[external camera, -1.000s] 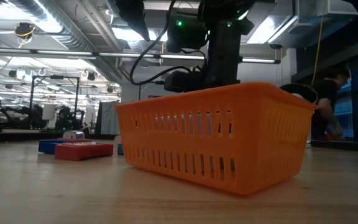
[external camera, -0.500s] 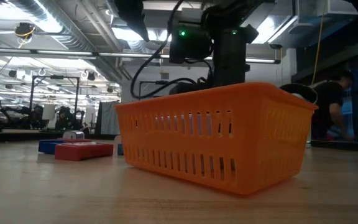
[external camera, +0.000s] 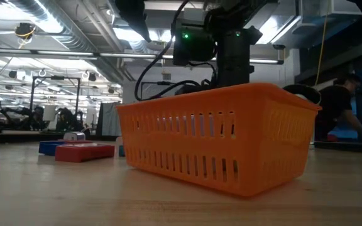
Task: Pick & Place Office items
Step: Put the green charger adapter into the orange bin
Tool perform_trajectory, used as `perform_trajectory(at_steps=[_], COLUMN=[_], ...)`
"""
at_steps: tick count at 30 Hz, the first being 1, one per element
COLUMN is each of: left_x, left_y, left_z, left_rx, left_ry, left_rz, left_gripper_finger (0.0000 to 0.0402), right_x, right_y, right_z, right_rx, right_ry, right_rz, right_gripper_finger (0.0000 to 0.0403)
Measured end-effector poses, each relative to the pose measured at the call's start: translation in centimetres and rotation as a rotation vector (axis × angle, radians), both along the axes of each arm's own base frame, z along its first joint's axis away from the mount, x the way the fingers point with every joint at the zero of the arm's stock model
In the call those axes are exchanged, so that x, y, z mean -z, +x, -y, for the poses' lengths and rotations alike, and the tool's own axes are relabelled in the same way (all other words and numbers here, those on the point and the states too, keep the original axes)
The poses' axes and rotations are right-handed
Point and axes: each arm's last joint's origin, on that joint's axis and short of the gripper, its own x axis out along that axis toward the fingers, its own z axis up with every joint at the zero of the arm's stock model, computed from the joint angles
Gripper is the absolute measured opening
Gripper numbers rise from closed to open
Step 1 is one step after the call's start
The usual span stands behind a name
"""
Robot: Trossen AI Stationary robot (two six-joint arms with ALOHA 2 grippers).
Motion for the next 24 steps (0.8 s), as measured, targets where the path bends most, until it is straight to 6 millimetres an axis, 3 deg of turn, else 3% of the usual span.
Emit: perform_trajectory(at_steps=[2, 9, 13, 20, 24], left_x=[0.0, 0.0, 0.0, -0.3, -0.8], left_y=[0.0, -0.3, -0.7, -2.0, -3.1], left_z=[0.0, -0.7, -1.4, -3.1, -3.7], left_rx=[-0.001, -0.025, -0.037, -0.096, -0.132], left_ry=[0.001, 0.001, 0.017, 0.013, 0.015], left_rz=[-0.001, -0.001, -0.011, 0.002, 0.024], left_gripper_finger=[0.0207, 0.0207, 0.0207, 0.0207, 0.0207], right_x=[0.0, 0.0, -1.1, -9.2, -13.5], right_y=[0.0, 0.3, 1.4, 2.6, 2.3], right_z=[0.0, 0.5, 1.5, 5.7, 4.4], right_rx=[-0.013, -0.052, -0.037, -0.035, -0.196], right_ry=[-0.001, -0.006, -0.041, -0.247, -0.255], right_rz=[0.005, 0.033, 0.179, 0.649, 0.860], right_gripper_finger=[0.0140, 0.0146, 0.0146, 0.0146, 0.0146])
